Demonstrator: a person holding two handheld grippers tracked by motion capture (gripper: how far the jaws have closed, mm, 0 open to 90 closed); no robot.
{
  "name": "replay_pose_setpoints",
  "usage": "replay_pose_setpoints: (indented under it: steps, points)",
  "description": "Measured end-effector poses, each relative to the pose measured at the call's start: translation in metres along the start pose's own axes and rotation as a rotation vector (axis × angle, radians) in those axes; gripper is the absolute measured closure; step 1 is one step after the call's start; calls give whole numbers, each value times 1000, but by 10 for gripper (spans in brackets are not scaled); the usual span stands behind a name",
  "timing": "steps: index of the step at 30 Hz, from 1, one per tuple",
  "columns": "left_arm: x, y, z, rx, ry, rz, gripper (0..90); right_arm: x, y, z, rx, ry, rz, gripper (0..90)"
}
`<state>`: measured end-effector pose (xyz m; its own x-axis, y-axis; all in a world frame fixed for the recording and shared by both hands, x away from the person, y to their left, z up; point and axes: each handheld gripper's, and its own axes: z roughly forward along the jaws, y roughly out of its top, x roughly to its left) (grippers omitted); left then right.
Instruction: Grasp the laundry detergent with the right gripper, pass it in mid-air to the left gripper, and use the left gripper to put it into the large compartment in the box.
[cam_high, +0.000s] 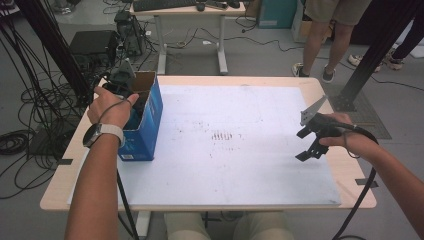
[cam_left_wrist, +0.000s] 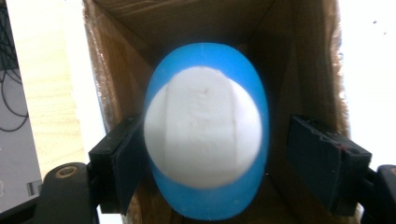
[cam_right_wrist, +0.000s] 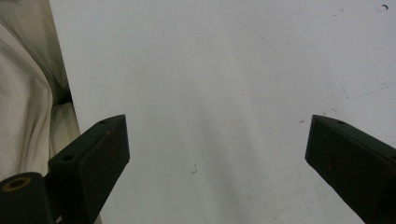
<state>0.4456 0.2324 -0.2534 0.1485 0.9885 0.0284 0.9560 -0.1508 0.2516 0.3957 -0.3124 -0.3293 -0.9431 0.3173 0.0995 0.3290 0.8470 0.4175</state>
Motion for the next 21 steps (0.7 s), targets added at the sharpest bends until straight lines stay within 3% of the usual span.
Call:
replay_pose_setpoints:
  steps: [3, 7, 19, 21]
  points:
    - [0, -1, -8, -19, -4, -7, 117, 1, 0, 0, 1, 1, 7, 62]
    - [0, -2, -18, -58, -9, -15, 109, 1, 0, 0, -2, -2, 1, 63]
    - [-3, -1, -64, -145, -35, 89, 77, 2, -1, -5, 6, -10, 10, 63]
    - [-7, -1, -74, -161, -41, 107, 77, -3, -1, -4, -19, -15, -44, 64]
